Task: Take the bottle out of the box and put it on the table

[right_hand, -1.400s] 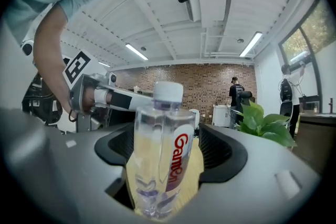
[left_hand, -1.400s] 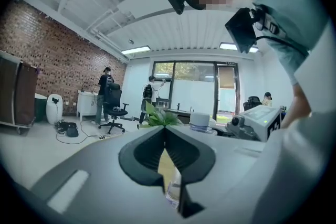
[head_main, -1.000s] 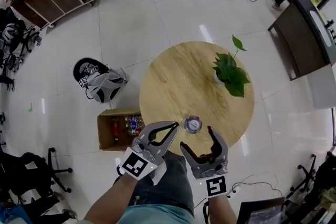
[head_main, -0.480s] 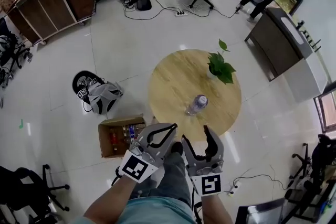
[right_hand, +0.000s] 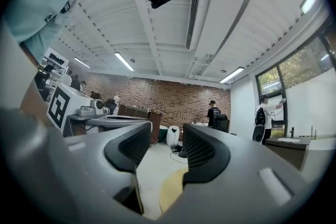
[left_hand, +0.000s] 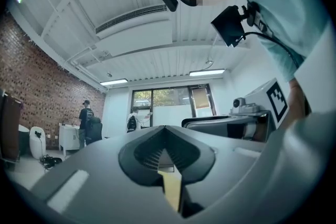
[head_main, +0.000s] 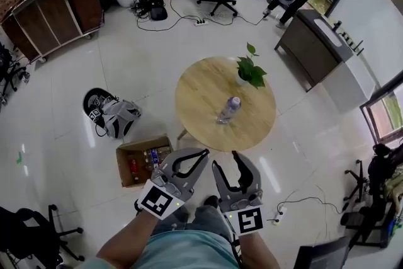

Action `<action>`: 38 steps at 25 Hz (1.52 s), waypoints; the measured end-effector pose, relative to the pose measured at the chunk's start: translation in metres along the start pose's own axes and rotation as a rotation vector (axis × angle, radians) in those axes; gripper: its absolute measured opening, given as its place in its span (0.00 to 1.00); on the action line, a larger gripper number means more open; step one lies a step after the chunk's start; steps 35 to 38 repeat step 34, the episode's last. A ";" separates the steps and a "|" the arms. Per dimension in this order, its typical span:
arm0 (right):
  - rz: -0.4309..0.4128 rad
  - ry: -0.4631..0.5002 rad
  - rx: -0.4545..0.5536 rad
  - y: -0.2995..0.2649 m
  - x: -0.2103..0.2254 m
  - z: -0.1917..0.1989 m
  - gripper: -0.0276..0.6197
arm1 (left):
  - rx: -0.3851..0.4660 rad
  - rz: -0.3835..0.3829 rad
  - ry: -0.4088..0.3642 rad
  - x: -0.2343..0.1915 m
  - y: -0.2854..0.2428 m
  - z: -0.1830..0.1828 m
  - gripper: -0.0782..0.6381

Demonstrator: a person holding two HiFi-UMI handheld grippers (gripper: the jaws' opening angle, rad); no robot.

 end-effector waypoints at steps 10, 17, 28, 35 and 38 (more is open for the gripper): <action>-0.051 -0.028 0.045 0.060 0.006 -0.015 0.29 | -0.020 -0.022 -0.053 0.070 0.001 -0.016 0.12; -0.087 -0.046 0.054 0.105 0.021 -0.013 0.25 | -0.031 -0.056 -0.067 0.116 -0.004 -0.014 0.12; -0.137 -0.060 0.075 0.142 0.020 -0.014 0.20 | -0.051 -0.071 -0.088 0.158 -0.005 -0.013 0.12; -0.145 -0.067 0.084 0.153 0.021 -0.014 0.18 | -0.064 -0.065 -0.093 0.171 -0.005 -0.008 0.12; -0.145 -0.067 0.084 0.153 0.021 -0.014 0.18 | -0.064 -0.065 -0.093 0.171 -0.005 -0.008 0.12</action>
Point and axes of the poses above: the fingertips, and each gripper's own axes: y backward along the fingers, x to its right, z out of its underside, the point moved 2 cm from there along y, backward along the fingers, and after that the axes turned 3 degrees about z, right-handed, at the moved point
